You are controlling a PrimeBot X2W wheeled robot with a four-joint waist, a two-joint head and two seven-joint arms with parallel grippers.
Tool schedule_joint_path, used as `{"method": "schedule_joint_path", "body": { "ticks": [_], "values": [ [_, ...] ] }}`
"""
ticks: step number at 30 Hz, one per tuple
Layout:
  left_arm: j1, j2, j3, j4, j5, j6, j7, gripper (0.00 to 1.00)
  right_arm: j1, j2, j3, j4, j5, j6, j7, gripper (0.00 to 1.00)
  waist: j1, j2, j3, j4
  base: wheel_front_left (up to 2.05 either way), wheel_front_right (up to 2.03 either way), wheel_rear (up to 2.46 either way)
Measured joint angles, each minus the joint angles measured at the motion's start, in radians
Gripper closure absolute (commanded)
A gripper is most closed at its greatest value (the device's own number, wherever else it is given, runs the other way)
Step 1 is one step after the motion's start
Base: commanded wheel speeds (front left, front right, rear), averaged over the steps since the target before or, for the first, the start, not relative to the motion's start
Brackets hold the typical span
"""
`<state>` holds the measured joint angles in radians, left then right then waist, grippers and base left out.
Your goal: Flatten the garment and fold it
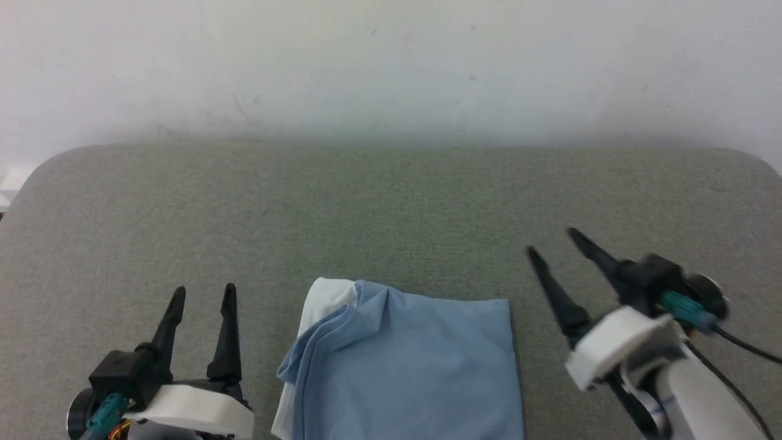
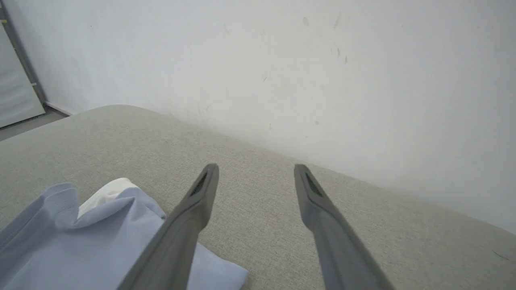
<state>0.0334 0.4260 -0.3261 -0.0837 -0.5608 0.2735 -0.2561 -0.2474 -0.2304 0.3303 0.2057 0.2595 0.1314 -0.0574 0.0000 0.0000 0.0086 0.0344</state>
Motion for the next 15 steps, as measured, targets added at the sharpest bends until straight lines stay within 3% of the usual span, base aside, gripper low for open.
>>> {"method": "schedule_joint_path", "body": {
  "ticks": [4, 8, 15],
  "values": [
    [0.013, -0.006, 0.025, 0.002, 0.022, 0.0, -0.001, 0.0, 0.155, 0.03, -0.172, -0.137, -0.067, 0.0, 0.006, 0.0, 0.0, 0.0, -0.001, -0.024, 0.0, 0.0, 0.0],
    [0.033, -0.013, 0.049, 0.011, 0.037, -0.008, -0.001, 0.0, 0.268, 0.075, -0.271, -0.257, -0.098, 0.0, 0.028, 0.0, -0.0001, 0.0, -0.001, -0.047, 0.0, 0.0, 0.0],
    [0.055, -0.038, 0.089, 0.027, 0.062, -0.026, -0.001, 0.0, 0.38, 0.141, -0.441, -0.36, -0.057, 0.0, 0.091, 0.0, -0.0001, 0.0, -0.011, -0.069, 0.0, 0.0, 0.0]
  ]
}}
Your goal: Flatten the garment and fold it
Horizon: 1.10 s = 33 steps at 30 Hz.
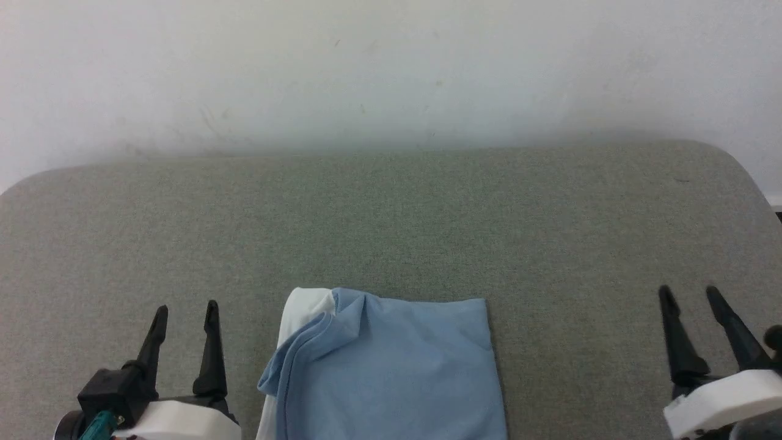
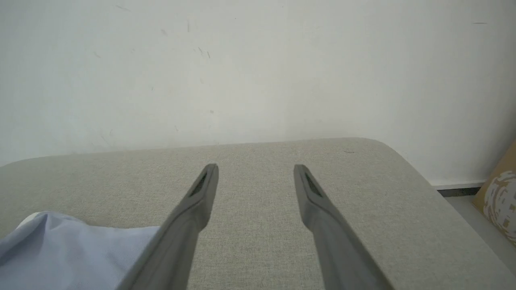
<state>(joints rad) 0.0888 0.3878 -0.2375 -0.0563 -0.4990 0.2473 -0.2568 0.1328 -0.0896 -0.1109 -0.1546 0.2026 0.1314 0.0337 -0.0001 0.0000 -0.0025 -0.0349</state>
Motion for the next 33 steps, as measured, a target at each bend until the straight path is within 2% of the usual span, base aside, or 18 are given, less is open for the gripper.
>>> {"method": "schedule_joint_path", "body": {
  "ticks": [5, 9, 13, 16, 19, 26, 27, 28, 29, 33],
  "values": [
    [0.018, -0.021, 0.023, 0.012, 0.007, -0.018, 0.0, 0.0, -0.002, 0.016, -0.125, 0.087, 0.191, 0.0, 0.164, 0.0, 0.0, 0.0, -0.001, -0.002, 0.0, 0.0, 0.0],
    [0.018, -0.033, 0.036, 0.025, 0.017, -0.037, 0.0, 0.0, -0.045, 0.02, -0.176, 0.239, 0.368, 0.0, 0.374, 0.0, 0.0, 0.0, 0.006, 0.008, 0.0, 0.0, 0.0],
    [0.017, -0.045, 0.046, 0.039, 0.025, -0.053, 0.0, 0.0, -0.098, 0.025, -0.141, 0.368, 0.519, 0.0, 0.584, 0.0, 0.0, 0.0, 0.013, 0.025, 0.0, 0.0, 0.0],
    [0.015, -0.052, 0.055, 0.044, 0.027, -0.062, 0.0, 0.0, -0.136, 0.033, -0.072, 0.452, 0.618, 0.0, 0.706, 0.0, 0.0001, 0.0, 0.02, 0.036, 0.0, 0.0, 0.0],
    [0.013, -0.059, 0.062, 0.049, 0.035, -0.071, 0.0, 0.0, -0.19, 0.034, 0.009, 0.516, 0.709, 0.0, 0.728, 0.0, 0.0001, 0.0, 0.029, 0.045, 0.0, 0.0, 0.0],
    [-0.003, -0.072, 0.068, 0.061, 0.054, -0.094, 0.0, 0.0, -0.333, 0.037, 0.225, 0.681, 0.879, 0.0, 0.658, 0.0, 0.0002, 0.0, 0.051, 0.069, 0.0, 0.0, 0.0],
    [-0.007, -0.073, 0.069, 0.063, 0.055, -0.097, 0.0, 0.0, -0.347, 0.037, 0.246, 0.704, 0.888, 0.0, 0.65, 0.38, 0.0001, 0.0, 0.053, 0.073, 0.0, 0.0, 0.0],
    [-0.009, -0.076, 0.07, 0.064, 0.057, -0.097, 0.0, 0.0, -0.36, 0.037, 0.263, 0.723, 0.892, 0.0, 0.641, 0.84, 0.0001, 0.0, 0.055, 0.076, 0.0, 0.0, 0.0],
    [-0.01, -0.078, 0.071, 0.065, 0.06, -0.098, 0.0, 0.0, -0.374, 0.037, 0.279, 0.739, 0.892, 0.0, 0.634, 1.0, 0.0001, 0.0, 0.058, 0.08, 0.0, 0.0, 0.0],
    [-0.01, -0.088, 0.079, 0.071, 0.063, -0.105, 0.0, 0.0, -0.407, 0.034, 0.327, 0.76, 0.869, 0.0, 0.598, 1.0, 0.0002, 0.0, 0.06, 0.086, 0.0, 0.0, 0.0]
  ]
}}
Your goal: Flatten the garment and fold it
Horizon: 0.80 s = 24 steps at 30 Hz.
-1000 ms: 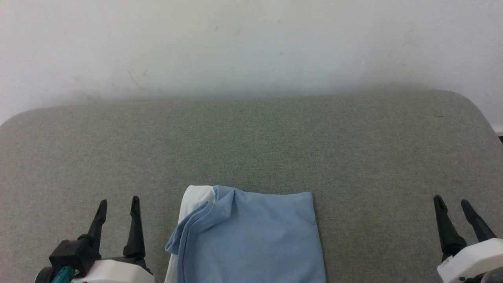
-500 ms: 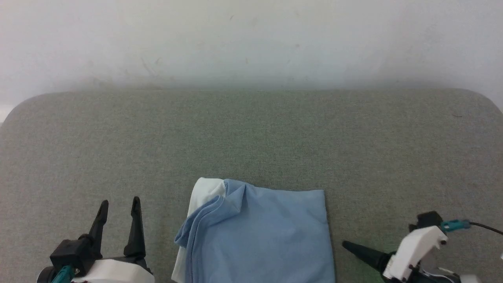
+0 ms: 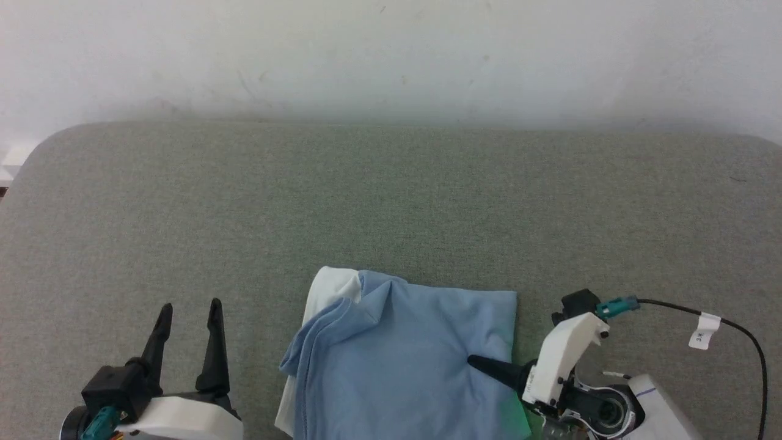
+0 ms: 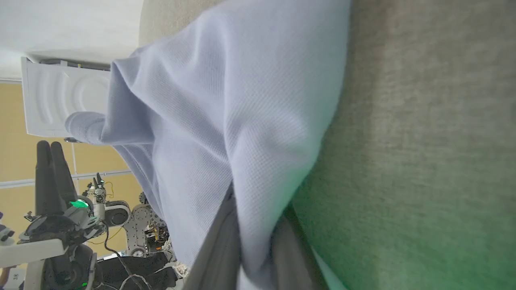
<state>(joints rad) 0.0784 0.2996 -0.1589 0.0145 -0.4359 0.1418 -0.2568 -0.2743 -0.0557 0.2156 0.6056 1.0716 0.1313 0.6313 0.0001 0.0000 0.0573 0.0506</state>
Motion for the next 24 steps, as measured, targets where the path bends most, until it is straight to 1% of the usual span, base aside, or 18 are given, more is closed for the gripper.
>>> {"method": "schedule_joint_path", "body": {
  "ticks": [2, 4, 8, 11, 14, 18, 21, 24],
  "values": [
    [0.002, -0.004, 0.009, 0.001, 0.004, 0.0, 0.0, 0.0, -0.009, -0.015, 0.035, -0.022, -0.035, 0.0, -0.023, 1.0, 0.0, 0.0, -0.004, -0.004, 0.0, 0.0, 0.0],
    [0.002, -0.009, 0.014, 0.002, 0.006, 0.0, 0.0, 0.0, -0.014, -0.056, 0.089, -0.067, -0.096, 0.0, -0.046, 1.0, 0.0, 0.0, -0.009, -0.011, 0.0, 0.0, 0.0],
    [0.004, -0.014, 0.023, 0.0, 0.013, -0.009, 0.0, 0.0, -0.025, -0.173, 0.183, -0.175, -0.263, 0.0, -0.089, 1.0, -0.0001, 0.0, -0.017, -0.036, 0.0, 0.0, 0.0],
    [0.009, -0.018, 0.031, -0.007, 0.016, -0.01, 0.0, 0.0, -0.03, -0.269, 0.224, -0.242, -0.402, 0.0, -0.087, 1.0, -0.0001, 0.0, -0.02, -0.064, 0.0, 0.0, 0.0],
    [0.017, -0.027, 0.035, -0.019, 0.024, -0.014, 0.0, 0.0, -0.028, -0.338, 0.228, -0.286, -0.481, 0.0, -0.049, 1.0, -0.0001, 0.0, -0.018, -0.099, 0.0, 0.0, 0.0],
    [0.013, -0.035, 0.036, -0.046, 0.039, -0.019, 0.0, 0.0, -0.028, -0.411, 0.206, -0.311, -0.541, 0.0, 0.011, 1.0, -0.0001, 0.0, -0.002, -0.156, 0.0, 0.0, 0.0],
    [-0.008, -0.032, 0.031, -0.068, 0.058, -0.027, 0.0, 0.0, -0.031, -0.45, 0.175, -0.301, -0.57, 0.0, 0.028, 1.0, -0.0002, 0.0, 0.026, -0.198, 0.0, 0.0, 0.0],
    [-0.056, -0.022, 0.021, -0.083, 0.07, -0.042, 0.002, 0.0, -0.055, -0.48, 0.124, -0.258, -0.597, 0.001, 0.006, 1.0, 0.0, 0.0, 0.071, -0.232, 0.0, 0.0, 0.0]
  ]
}}
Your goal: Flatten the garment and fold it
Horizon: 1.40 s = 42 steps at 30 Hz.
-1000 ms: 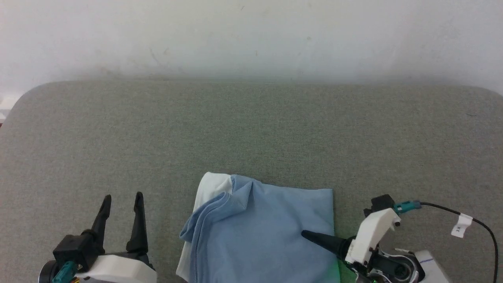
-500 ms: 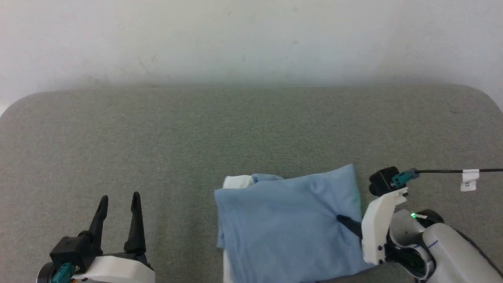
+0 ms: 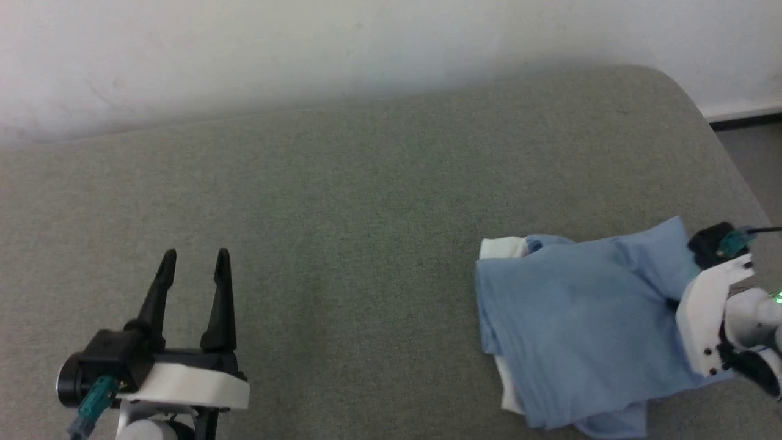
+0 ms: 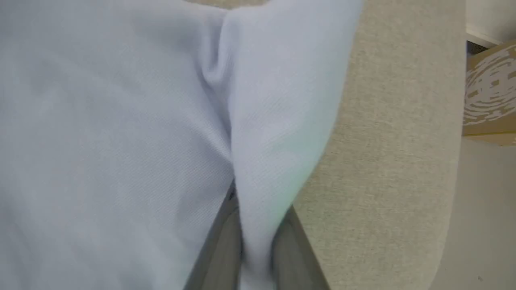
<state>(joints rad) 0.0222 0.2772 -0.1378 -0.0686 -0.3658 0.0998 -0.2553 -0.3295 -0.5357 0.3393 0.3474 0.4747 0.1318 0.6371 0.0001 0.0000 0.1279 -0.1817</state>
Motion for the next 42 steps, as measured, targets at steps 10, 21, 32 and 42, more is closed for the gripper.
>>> {"method": "schedule_joint_path", "body": {
  "ticks": [10, 21, 32, 42],
  "values": [
    [-0.15, 0.034, -0.035, -0.035, 0.03, -0.03, 0.027, 0.0, -0.145, -0.05, -0.229, 0.261, -0.111, 0.0, -0.225, 1.0, 0.0003, 0.0, 0.187, -0.066, 0.0, 0.0, 0.0],
    [-0.189, 0.039, -0.045, -0.017, 0.04, -0.038, 0.026, 0.0, -0.237, 0.016, -0.454, 0.498, -0.312, 0.0, -0.598, 0.0, 0.0002, 0.0, 0.321, -0.064, 0.0, 0.0, 0.0],
    [-0.128, -0.004, -0.027, 0.046, 0.015, -0.027, 0.007, 0.0, -0.109, 0.062, -0.579, 0.488, -0.536, 0.0, -0.813, 0.0, -0.0002, 0.0, 0.212, -0.045, 0.0, 0.0, 0.0],
    [-0.034, -0.032, -0.005, 0.068, 0.012, -0.019, -0.001, 0.0, 0.078, 0.271, -0.419, 0.133, -0.437, 0.0, -0.806, 0.0, -0.0004, 0.0, 0.064, -0.013, 0.0, 0.0, 0.0]
  ]
}}
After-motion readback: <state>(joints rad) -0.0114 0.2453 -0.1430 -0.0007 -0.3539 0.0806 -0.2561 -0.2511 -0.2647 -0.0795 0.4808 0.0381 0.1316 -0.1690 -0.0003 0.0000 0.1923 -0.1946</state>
